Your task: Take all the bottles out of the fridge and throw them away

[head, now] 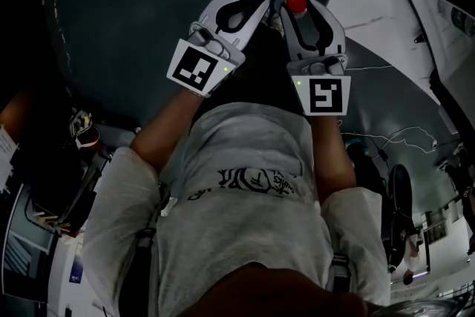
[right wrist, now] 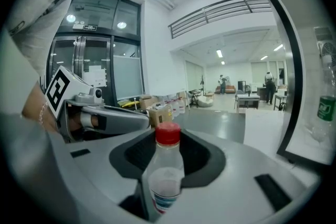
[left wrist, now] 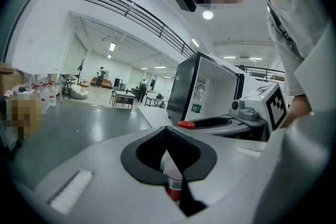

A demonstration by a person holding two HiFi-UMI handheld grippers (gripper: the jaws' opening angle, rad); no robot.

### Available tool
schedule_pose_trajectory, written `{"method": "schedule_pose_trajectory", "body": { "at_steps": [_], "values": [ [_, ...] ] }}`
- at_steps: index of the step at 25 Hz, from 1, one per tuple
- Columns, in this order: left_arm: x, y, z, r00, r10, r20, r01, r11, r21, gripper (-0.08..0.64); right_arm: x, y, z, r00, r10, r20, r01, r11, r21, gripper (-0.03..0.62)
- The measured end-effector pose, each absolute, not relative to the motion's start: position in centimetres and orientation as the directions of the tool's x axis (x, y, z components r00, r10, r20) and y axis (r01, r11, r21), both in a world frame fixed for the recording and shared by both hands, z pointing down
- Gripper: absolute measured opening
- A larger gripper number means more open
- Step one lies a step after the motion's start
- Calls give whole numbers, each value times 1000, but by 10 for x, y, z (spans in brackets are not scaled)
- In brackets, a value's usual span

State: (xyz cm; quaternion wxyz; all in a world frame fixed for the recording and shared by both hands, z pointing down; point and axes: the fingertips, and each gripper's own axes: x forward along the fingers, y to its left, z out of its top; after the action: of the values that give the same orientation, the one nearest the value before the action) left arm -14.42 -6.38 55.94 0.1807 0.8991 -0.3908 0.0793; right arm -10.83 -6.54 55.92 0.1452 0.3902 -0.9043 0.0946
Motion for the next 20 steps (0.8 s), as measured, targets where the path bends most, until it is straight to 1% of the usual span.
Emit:
{"method": "schedule_pose_trajectory", "body": {
  "at_steps": [5,14,20],
  "values": [
    [-146,-58,582,680,-673,291,-733,-622,276,9,-110,-61,583,-639,-695,329,-749,660,-59,146],
    [-148,-49,624,678,-668,305,-735,-618,280,9,-112,-45,637,-629,-690,358,-754,653,-67,146],
    [-149,-44,652,670,-666,327,-742,-614,270,9,-113,-42,671,-605,-701,379,-765,644,-29,146]
  ]
}}
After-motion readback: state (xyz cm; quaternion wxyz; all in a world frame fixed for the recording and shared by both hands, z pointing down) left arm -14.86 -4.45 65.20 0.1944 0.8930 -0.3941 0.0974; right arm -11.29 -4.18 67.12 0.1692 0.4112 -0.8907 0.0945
